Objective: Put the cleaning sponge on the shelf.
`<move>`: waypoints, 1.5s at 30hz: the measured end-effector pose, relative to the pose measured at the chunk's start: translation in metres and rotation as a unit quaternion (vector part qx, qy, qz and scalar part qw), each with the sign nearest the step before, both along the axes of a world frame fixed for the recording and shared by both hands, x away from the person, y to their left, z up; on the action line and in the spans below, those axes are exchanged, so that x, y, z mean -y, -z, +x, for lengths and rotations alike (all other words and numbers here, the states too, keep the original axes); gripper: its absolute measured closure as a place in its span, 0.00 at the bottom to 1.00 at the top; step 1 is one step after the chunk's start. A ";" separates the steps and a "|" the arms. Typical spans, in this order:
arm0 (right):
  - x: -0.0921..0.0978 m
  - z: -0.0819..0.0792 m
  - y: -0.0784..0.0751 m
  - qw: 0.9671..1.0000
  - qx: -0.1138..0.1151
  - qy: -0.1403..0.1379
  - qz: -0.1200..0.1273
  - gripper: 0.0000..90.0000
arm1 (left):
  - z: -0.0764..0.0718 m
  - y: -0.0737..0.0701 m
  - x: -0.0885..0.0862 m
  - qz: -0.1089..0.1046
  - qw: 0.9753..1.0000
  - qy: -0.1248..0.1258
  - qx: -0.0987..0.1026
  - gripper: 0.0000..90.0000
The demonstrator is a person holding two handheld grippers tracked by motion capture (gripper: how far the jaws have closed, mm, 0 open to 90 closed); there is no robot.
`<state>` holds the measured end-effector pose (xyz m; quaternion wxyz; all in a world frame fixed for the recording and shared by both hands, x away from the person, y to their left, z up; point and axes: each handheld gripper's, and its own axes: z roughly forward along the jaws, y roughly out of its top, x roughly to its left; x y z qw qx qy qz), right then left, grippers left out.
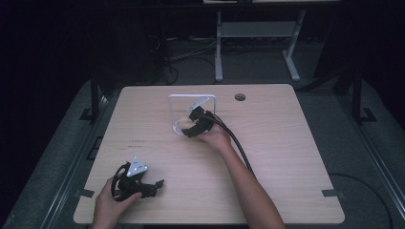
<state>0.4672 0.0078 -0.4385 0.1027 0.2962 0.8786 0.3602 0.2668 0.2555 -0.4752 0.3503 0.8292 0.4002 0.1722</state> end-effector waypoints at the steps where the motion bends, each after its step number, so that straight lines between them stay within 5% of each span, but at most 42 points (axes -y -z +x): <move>1: 0.000 0.001 0.002 1.000 -0.001 0.000 0.001 0.24 | 0.000 0.000 0.000 0.000 1.000 0.000 0.000 0.13; 30: -0.007 0.009 0.018 1.000 -0.001 0.013 -0.019 0.21 | 0.000 0.000 0.000 0.000 1.000 0.000 0.000 0.13; 45: 0.002 -0.011 -0.016 1.000 0.027 0.013 0.001 0.20 | 0.000 0.000 0.000 0.001 1.000 0.000 0.000 0.13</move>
